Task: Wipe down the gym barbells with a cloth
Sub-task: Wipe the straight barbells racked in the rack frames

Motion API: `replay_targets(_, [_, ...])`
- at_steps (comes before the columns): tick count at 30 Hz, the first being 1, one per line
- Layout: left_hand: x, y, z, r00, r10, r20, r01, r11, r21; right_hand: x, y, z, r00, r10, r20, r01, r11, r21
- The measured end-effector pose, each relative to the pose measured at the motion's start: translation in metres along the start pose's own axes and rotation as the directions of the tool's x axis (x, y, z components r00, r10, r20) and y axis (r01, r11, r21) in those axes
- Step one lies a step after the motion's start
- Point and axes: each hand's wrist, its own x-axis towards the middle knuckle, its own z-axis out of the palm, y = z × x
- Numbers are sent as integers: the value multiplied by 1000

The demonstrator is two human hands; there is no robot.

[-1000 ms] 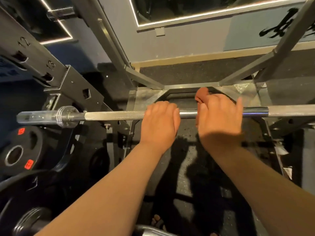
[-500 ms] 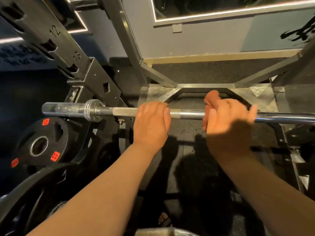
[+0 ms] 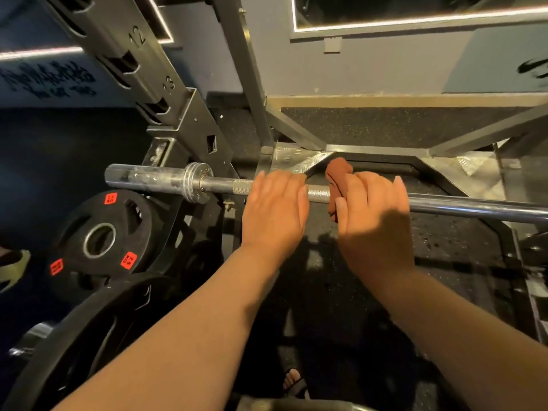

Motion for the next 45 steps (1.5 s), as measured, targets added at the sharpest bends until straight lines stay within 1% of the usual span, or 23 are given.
replay_targets(2, [-2,-4,-1,1000,9,21,-9,1000,-7,19,-11,-2,998,45,47,-42,997,-61])
replay_targets(5, [-3,-4,-3,999,13,30,-11,998,-59,53,-34,4,942,200,271,-174,978,-116])
replay_targets(6, [-3,-4,-3,999,19,30,-17,997,-72,58,-38,7,929,223,297,-196,973,-119])
replay_targets(8, [-4,-10,-5,999,32,38,-29,996,-83,52,-44,11,957,176,232,-157,983,-96])
replay_targets(11, [-5,-25,-8,999,0,34,2,997,-76,19,-42,17,1000,27,3,-27,995,97])
replay_targets(13, [-7,-37,-10,1000,-21,16,22,997,-77,6,-40,19,1000,10,7,-11,994,109])
replay_targets(15, [-10,-49,-11,998,-57,-6,56,993,-105,19,-43,19,999,3,34,-4,999,34])
replay_targets(17, [-11,-55,-14,996,-91,1,90,987,-134,40,-59,18,990,29,137,-23,999,-49])
replay_targets(20, [-13,-52,-17,992,-107,67,117,978,-173,68,-90,28,959,116,258,-122,992,10])
replay_targets(21, [-14,-53,-16,988,-125,86,139,974,-176,67,-102,31,962,91,257,-98,995,15])
replay_targets(23, [-19,-59,-15,984,-153,87,165,973,-163,58,-114,38,987,11,161,-22,998,65])
replay_targets(24, [-23,-62,-16,987,-140,76,149,980,-132,50,-113,41,995,-20,101,10,995,98])
replay_targets(26, [-28,-67,-20,994,-80,69,82,996,-27,38,-105,42,995,-70,74,58,986,154])
replay_targets(29, [-33,-70,-29,1000,14,-27,-13,998,57,38,-103,40,992,-88,87,81,994,80])
replay_targets(31, [-34,-73,-27,999,21,31,-23,997,76,50,-116,43,995,-51,81,53,998,-17])
replay_targets(32, [-34,-76,-26,999,-12,46,8,997,76,58,-123,45,993,-38,112,39,999,-8])
replay_targets(33, [-34,-77,-28,997,-66,28,65,997,50,67,-128,48,986,-44,163,41,999,23])
replay_targets(35, [-37,-78,-34,983,-163,-87,158,985,-68,74,-137,52,969,-75,235,58,995,76])
replay_targets(37, [-39,-74,-43,956,-217,-199,176,963,-205,67,-143,52,970,-119,213,101,991,93])
replay_targets(39, [-43,-74,-51,939,-291,-186,230,929,-291,53,-141,53,955,-214,207,170,962,214])
replay_targets(41, [-44,-77,-48,924,-338,-178,273,911,-310,47,-140,48,947,-278,159,193,891,410])
replay_targets(43, [-41,-76,-51,906,-371,-205,278,885,-372,56,-143,47,964,-241,108,148,832,535])
replay_targets(45, [-35,-76,-62,876,-440,-197,306,824,-477,71,-157,45,978,-196,71,126,827,547])
